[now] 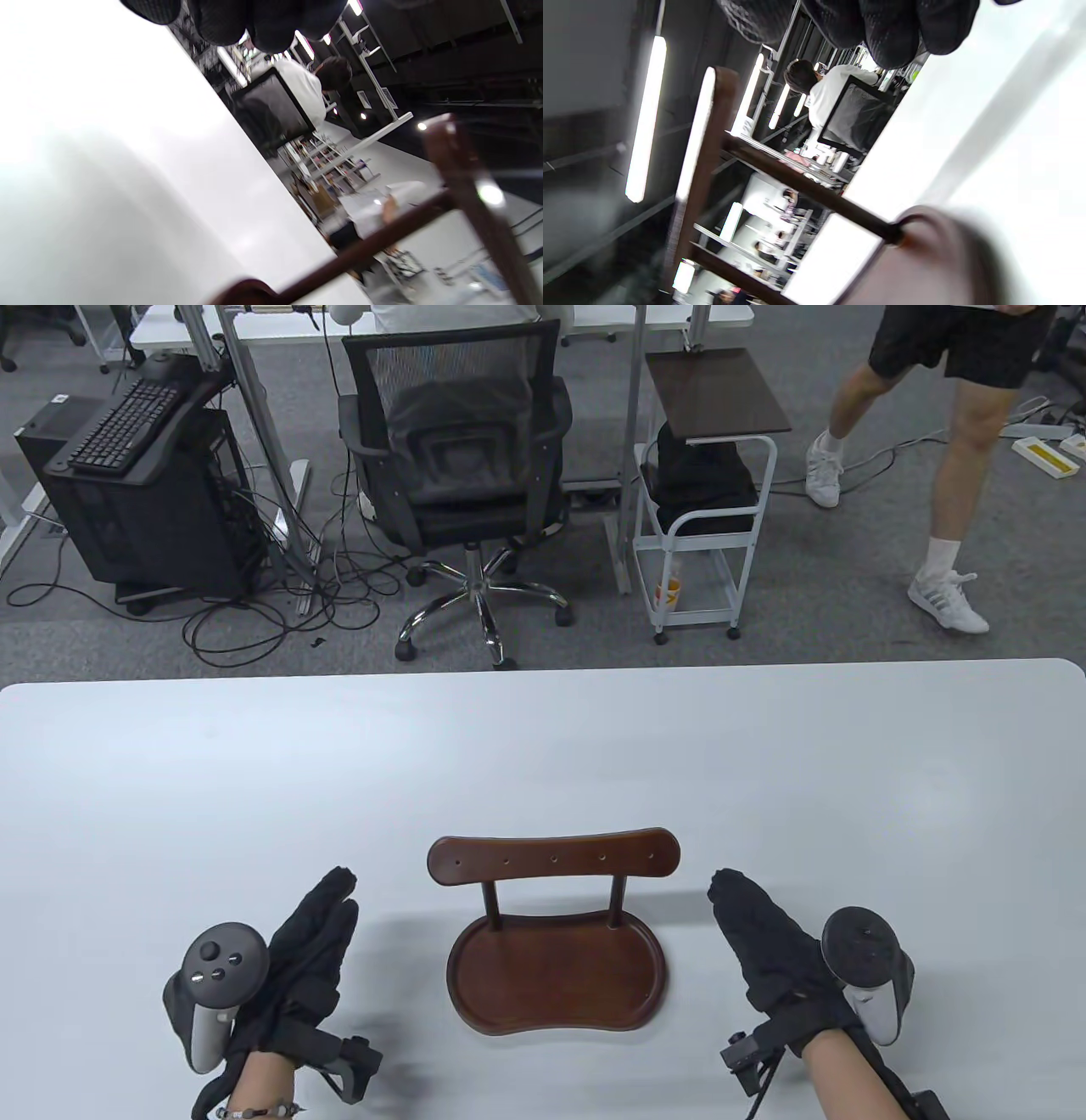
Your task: Fit key rack parts together into a complete key rack
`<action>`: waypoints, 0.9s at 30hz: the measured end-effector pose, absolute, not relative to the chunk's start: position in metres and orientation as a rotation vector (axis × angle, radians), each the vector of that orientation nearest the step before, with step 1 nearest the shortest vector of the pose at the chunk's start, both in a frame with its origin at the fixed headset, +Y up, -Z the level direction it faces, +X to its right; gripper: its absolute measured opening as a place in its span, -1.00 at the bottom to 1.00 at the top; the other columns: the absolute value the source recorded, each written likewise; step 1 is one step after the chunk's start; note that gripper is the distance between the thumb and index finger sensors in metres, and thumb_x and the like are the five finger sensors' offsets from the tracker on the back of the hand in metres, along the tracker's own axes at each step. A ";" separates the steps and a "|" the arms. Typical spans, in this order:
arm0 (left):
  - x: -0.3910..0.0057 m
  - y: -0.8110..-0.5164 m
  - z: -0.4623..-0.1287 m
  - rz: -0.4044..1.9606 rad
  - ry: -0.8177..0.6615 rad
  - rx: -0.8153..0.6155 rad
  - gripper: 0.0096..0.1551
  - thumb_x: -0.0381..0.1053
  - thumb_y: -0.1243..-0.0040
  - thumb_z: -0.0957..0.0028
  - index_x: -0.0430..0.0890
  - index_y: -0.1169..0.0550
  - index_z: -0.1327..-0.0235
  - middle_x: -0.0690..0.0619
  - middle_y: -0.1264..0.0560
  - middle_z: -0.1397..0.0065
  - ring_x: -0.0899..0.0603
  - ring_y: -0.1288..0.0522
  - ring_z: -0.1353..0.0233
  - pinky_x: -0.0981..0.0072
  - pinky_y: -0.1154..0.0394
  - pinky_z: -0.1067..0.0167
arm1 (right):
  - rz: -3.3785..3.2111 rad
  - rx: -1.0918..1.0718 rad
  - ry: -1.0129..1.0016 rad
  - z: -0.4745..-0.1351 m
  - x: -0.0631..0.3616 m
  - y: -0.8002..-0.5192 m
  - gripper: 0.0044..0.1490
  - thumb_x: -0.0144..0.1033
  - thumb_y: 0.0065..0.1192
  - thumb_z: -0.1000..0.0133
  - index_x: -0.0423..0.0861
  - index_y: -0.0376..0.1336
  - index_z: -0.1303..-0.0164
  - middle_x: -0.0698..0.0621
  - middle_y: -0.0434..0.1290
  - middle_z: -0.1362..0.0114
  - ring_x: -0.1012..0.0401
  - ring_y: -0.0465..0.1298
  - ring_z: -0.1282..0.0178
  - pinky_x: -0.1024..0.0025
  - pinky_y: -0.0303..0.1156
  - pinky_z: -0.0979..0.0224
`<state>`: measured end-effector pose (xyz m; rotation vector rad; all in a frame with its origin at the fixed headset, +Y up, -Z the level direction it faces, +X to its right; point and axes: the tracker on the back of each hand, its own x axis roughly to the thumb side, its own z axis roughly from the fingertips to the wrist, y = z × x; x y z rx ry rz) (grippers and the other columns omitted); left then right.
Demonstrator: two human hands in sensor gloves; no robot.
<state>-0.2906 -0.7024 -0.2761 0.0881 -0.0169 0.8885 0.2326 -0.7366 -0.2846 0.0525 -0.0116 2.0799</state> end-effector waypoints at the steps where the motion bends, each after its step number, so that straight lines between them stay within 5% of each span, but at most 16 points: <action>1: -0.289 -0.702 -0.275 0.819 -0.006 0.105 -0.26 0.26 0.16 -0.30 -0.10 -0.22 -0.64 -0.18 -0.22 -0.74 -0.42 -0.19 -0.67 -0.40 -0.16 -0.46 | 2.157 0.039 -0.026 -0.283 0.234 -0.736 -0.23 -0.06 0.03 -0.27 -0.24 0.11 -0.60 -0.33 0.28 -0.63 -0.32 0.20 -0.54 -0.33 0.04 -0.47; 12: -0.253 -0.721 -0.276 0.163 -0.074 0.040 -0.19 0.29 0.20 -0.28 -0.06 -0.06 -0.70 -0.13 -0.03 -0.81 -0.38 -0.03 -0.73 -0.40 -0.06 -0.50 | 2.759 0.090 -0.048 -0.280 0.220 -0.744 -0.18 -0.03 0.01 -0.27 -0.22 0.03 -0.66 -0.32 0.16 -0.71 -0.30 0.08 -0.62 -0.32 -0.10 -0.52; 18: -0.245 -0.731 -0.278 0.052 -0.114 0.000 -0.12 0.34 0.27 -0.26 -0.05 0.11 -0.71 -0.11 0.18 -0.81 -0.36 0.15 -0.74 -0.42 0.07 -0.50 | 2.982 0.199 -0.080 -0.277 0.204 -0.746 -0.12 0.02 -0.03 -0.27 -0.16 -0.11 -0.71 -0.23 -0.05 -0.80 -0.22 -0.15 -0.70 -0.26 -0.29 -0.55; 27: -0.239 -0.737 -0.278 0.006 -0.141 -0.032 -0.11 0.36 0.30 -0.25 -0.04 0.14 -0.70 -0.11 0.21 -0.81 -0.36 0.19 -0.73 -0.43 0.10 -0.49 | 3.046 0.264 -0.046 -0.276 0.196 -0.753 -0.07 0.07 -0.05 -0.26 -0.09 -0.23 -0.71 -0.16 -0.18 -0.82 -0.15 -0.27 -0.71 -0.23 -0.38 -0.54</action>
